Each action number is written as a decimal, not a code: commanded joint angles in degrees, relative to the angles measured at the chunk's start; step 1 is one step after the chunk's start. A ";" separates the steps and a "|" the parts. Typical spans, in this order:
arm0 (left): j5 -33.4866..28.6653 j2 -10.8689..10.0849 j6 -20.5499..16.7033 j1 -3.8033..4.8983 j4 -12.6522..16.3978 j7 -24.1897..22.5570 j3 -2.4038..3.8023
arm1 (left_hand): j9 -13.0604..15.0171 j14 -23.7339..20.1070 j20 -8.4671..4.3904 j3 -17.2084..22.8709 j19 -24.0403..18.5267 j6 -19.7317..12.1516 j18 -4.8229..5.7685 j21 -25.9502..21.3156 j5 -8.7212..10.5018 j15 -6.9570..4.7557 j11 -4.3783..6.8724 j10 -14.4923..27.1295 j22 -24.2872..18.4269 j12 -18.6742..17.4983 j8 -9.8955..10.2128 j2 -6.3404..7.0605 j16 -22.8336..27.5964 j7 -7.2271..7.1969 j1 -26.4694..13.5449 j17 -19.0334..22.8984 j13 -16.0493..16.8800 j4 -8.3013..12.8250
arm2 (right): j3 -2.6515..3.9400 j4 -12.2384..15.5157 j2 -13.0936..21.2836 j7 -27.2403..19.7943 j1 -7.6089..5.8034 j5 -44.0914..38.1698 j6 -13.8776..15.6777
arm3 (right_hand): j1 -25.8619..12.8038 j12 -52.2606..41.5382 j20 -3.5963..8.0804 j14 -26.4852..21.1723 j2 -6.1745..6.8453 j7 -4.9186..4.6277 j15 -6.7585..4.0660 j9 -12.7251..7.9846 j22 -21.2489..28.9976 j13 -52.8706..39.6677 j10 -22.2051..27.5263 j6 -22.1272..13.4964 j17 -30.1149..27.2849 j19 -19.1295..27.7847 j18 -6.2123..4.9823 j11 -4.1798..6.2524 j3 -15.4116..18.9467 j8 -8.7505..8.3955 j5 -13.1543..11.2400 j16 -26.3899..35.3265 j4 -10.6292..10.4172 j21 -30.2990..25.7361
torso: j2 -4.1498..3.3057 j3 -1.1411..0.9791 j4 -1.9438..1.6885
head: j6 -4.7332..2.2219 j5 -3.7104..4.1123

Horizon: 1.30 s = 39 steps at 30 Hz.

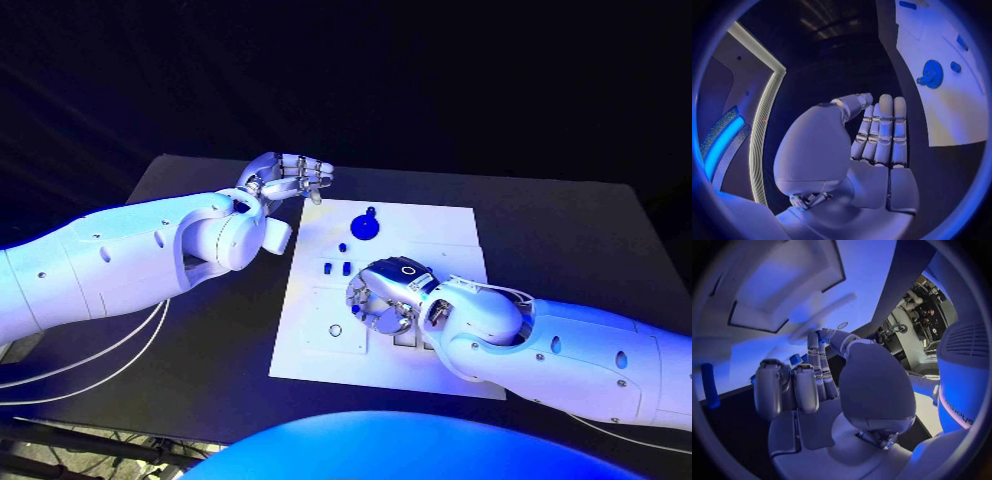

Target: Assemble the parts on the task board

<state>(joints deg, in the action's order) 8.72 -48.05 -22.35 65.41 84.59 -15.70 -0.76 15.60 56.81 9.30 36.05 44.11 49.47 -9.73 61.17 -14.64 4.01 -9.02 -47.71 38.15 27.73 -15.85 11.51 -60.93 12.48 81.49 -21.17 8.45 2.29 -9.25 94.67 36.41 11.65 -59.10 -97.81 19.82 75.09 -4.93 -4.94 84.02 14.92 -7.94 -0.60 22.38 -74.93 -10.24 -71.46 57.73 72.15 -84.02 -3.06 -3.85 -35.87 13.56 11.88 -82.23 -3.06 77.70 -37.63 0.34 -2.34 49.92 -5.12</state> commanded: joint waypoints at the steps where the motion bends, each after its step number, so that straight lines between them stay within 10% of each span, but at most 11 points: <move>1: 0.29 0.02 0.87 0.06 0.18 -0.08 0.05 | 0.09 -0.39 0.02 0.00 -0.22 -0.31 -0.85 0.36 -0.25 0.10 0.03 0.37 0.05 0.26 0.24 0.17 0.26 0.08 0.04 0.07 -0.08 0.40 | -0.21 0.03 0.18 1.34 0.23 -0.85 -0.04 | -0.54 0.59 -0.46 2.50 0.50 -0.01 0.32 -0.59 -9.92 0.62 1.61 -2.55 0.03 -0.97 0.36 -0.38 0.42 -1.55 0.28 0.16 0.17 -0.33 | -0.03 -0.05 0.01 | -0.05 0.04; 17: 0.36 0.01 0.92 0.05 0.01 0.02 0.05 | 0.14 -0.70 0.15 -0.01 -0.57 -0.36 -0.81 0.34 -0.21 0.23 -0.08 0.89 0.07 0.42 0.17 0.19 0.37 0.15 -0.26 0.17 -0.16 0.38 | 0.07 5.28 5.33 2.77 -0.26 -0.90 4.39 | -2.08 -0.26 -0.73 2.21 1.68 0.39 0.50 -0.92 -9.41 0.51 4.85 -4.26 -0.87 -0.56 0.08 -0.64 3.30 -2.84 1.05 0.51 0.34 -1.73 | 0.07 -0.08 0.23 | -0.76 0.47; 27: 0.31 0.00 1.26 0.04 -0.12 0.04 0.05 | 0.15 -0.76 0.18 -0.02 -0.64 -0.38 -0.81 0.32 -0.20 0.26 -0.10 0.97 0.07 0.46 0.16 0.20 0.38 0.16 -0.31 0.18 -0.17 0.38 | 0.67 8.69 12.70 3.67 -4.44 2.11 2.65 | -2.58 -1.28 -0.78 2.15 1.67 0.34 0.56 -0.89 -9.25 0.24 6.05 -3.96 -1.16 -0.48 0.00 -0.65 5.90 -2.92 0.63 0.61 0.38 -2.18 | 0.05 -0.06 0.16 | -1.35 1.15; 32: 0.24 0.06 0.94 0.03 -0.16 -0.42 0.04 | 0.16 -0.82 0.20 -0.03 -0.72 -0.41 -0.81 0.30 -0.19 0.27 -0.11 1.07 0.07 0.51 0.15 0.23 0.39 0.16 -0.34 0.20 -0.19 0.40 | 0.77 8.23 14.63 3.72 -6.05 3.30 0.58 | 0.25 -3.82 -1.21 1.97 -0.94 1.27 0.98 -1.48 -8.27 0.11 11.01 -5.49 -1.87 0.31 -0.46 -1.19 19.81 -4.72 0.99 0.83 -1.30 -4.92 | 0.00 -0.08 0.05 | -1.58 1.43; 35: 0.17 0.07 0.60 0.03 -0.16 -0.87 0.04 | 0.17 -0.84 0.21 0.01 -0.76 -0.46 -0.84 0.33 -0.20 0.25 -0.08 0.99 0.09 0.71 0.15 0.14 0.35 0.14 -0.25 0.20 -0.16 0.49 | 0.80 7.34 15.15 3.78 -6.53 3.78 -1.23 | 5.23 -6.71 -1.50 1.92 -2.98 2.03 1.32 -1.91 -7.82 0.25 14.30 -7.65 -2.11 0.58 -0.68 -1.58 30.97 -6.41 1.50 0.78 -5.70 -6.37 | -0.02 -0.10 0.03 | -1.61 1.50; 39: 0.10 0.07 0.51 0.03 -0.19 -1.03 0.04 | 0.17 -0.84 0.21 0.01 -0.76 -0.46 -0.84 0.33 -0.20 0.25 -0.08 0.99 0.09 0.71 0.15 0.14 0.35 0.14 -0.25 0.20 -0.16 0.49 | 0.81 6.04 15.45 3.81 -6.83 4.09 -3.20 | 10.82 -8.77 -1.88 1.47 -2.33 2.95 1.77 -1.96 -6.48 1.11 18.18 -9.44 -3.73 1.55 -1.28 -2.18 38.43 -7.54 1.80 1.48 -13.60 -9.92 | -0.06 -0.01 0.00 | -1.63 1.62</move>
<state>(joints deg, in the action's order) 8.85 -48.06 -22.18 65.39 84.34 -15.66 -0.77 15.69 56.40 9.51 36.21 43.91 49.47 -9.73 61.17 -14.64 4.41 -9.21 -47.10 38.20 28.28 -15.85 11.51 -60.93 12.48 81.49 -21.05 8.34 2.45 -8.44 100.93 51.84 15.25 -65.90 -94.65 20.36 85.41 -13.53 -6.79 83.92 12.53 -4.98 0.73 20.45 -74.95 -9.20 -53.57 48.54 68.49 -82.78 -3.71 -6.03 2.19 6.18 13.53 -80.93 -15.93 67.96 -37.65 0.26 -2.30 48.30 -3.55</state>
